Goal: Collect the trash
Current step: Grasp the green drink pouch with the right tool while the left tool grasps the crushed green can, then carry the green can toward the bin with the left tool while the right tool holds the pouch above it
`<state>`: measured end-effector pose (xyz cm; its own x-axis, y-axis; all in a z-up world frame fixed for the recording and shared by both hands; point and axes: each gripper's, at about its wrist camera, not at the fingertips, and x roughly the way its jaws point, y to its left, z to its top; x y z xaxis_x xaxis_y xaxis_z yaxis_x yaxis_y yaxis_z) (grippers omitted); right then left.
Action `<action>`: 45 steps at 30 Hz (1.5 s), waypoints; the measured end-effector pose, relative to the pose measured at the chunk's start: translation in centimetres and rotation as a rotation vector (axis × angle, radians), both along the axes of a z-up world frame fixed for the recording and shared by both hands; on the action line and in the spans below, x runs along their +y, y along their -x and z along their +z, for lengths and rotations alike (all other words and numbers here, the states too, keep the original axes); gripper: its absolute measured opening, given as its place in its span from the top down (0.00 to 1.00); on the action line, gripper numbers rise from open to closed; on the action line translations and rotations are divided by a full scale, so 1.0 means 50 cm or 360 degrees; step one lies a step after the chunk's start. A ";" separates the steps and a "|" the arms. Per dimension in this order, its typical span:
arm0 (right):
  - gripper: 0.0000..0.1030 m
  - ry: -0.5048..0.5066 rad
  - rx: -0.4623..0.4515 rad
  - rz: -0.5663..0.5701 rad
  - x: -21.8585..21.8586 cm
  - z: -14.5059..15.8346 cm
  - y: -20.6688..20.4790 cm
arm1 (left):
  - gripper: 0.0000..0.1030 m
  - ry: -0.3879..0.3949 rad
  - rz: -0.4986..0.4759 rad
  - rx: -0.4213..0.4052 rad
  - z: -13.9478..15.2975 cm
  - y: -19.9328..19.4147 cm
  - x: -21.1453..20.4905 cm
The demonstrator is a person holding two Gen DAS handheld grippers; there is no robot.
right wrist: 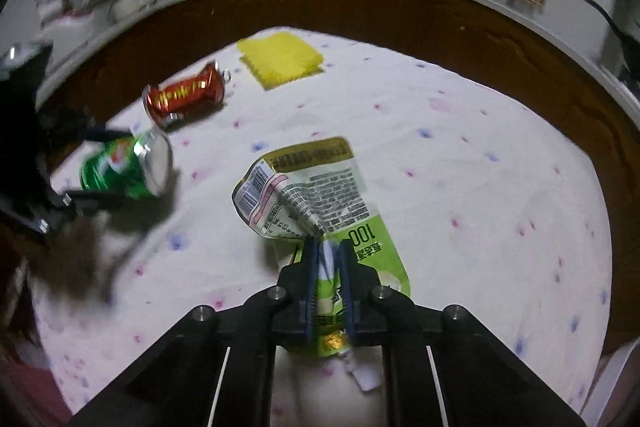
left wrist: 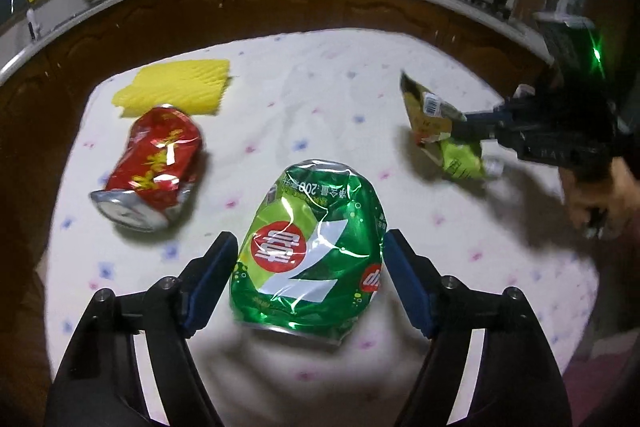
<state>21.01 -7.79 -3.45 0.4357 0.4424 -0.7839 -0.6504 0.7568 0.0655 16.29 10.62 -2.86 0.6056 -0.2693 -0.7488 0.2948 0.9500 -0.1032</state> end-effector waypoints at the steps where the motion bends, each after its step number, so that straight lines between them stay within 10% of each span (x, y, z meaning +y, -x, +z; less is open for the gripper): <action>1: 0.90 -0.0051 0.0002 -0.0025 -0.014 0.009 0.006 | 0.27 0.0034 -0.0004 -0.0005 0.006 0.001 -0.009; 19: 0.91 -0.0647 0.0018 -0.0636 -0.351 0.091 0.137 | 0.30 0.0280 -0.0129 -0.0164 0.114 0.007 -0.276; 45: 0.91 -0.0765 -0.0110 -0.0935 -0.537 0.123 0.201 | 0.32 0.0278 -0.0278 -0.0190 0.146 -0.011 -0.482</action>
